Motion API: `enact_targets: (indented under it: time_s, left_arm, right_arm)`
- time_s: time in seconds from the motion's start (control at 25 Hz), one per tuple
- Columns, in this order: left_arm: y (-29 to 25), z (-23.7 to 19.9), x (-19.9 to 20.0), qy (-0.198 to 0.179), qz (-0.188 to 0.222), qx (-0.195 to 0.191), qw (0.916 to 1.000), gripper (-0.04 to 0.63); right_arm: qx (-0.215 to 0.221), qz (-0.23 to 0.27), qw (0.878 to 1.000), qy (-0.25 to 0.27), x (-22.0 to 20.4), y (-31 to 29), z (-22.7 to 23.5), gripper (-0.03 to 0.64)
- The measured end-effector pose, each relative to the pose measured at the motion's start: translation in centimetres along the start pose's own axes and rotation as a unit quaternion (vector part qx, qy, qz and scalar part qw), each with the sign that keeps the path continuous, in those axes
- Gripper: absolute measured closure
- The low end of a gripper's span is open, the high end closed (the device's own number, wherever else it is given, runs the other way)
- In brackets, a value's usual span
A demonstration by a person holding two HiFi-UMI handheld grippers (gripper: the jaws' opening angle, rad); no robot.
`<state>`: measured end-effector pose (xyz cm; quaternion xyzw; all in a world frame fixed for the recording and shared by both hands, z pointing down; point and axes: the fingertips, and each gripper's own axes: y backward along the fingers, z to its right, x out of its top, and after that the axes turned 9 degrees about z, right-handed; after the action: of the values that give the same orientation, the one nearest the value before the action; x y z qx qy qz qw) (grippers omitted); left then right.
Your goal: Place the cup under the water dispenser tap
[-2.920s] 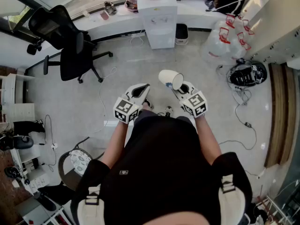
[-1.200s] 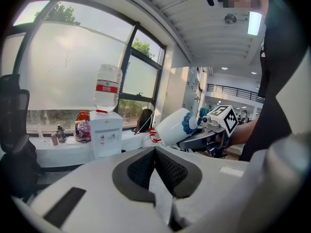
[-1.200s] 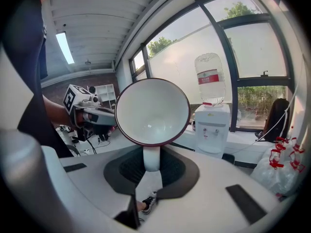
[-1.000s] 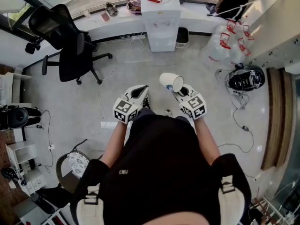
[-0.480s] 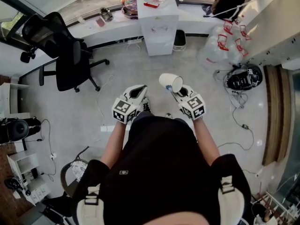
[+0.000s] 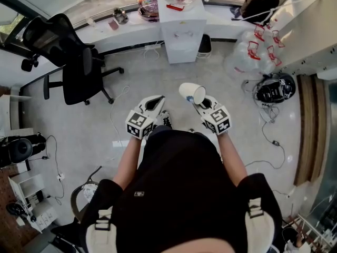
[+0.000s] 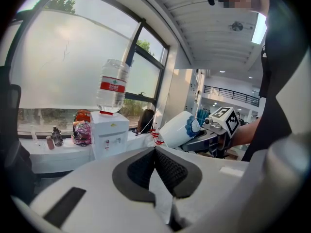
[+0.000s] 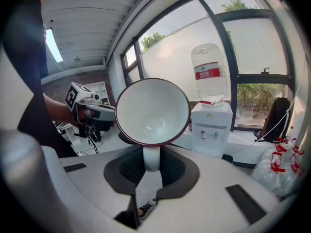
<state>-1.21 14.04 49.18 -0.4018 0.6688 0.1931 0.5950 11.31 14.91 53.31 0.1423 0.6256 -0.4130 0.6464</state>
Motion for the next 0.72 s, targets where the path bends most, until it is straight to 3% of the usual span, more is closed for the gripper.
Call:
enact_targets:
  time_s: [0.36, 0.72]
  left_arm:
    - [0.4, -4.3, 0.1, 0.01, -0.006, -0.01, 0.9999, 0.595]
    - [-0.1, -9.1, 1.1, -0.006, 0.003, -0.024, 0.9997, 0.595]
  right_arm:
    - [-0.006, -0.007, 1.0, 0.005, 0.6, -4.4, 0.0, 0.58]
    - [-0.031, -0.006, 0.999, 0.015, 2.0, -8.0, 1.1, 0.58]
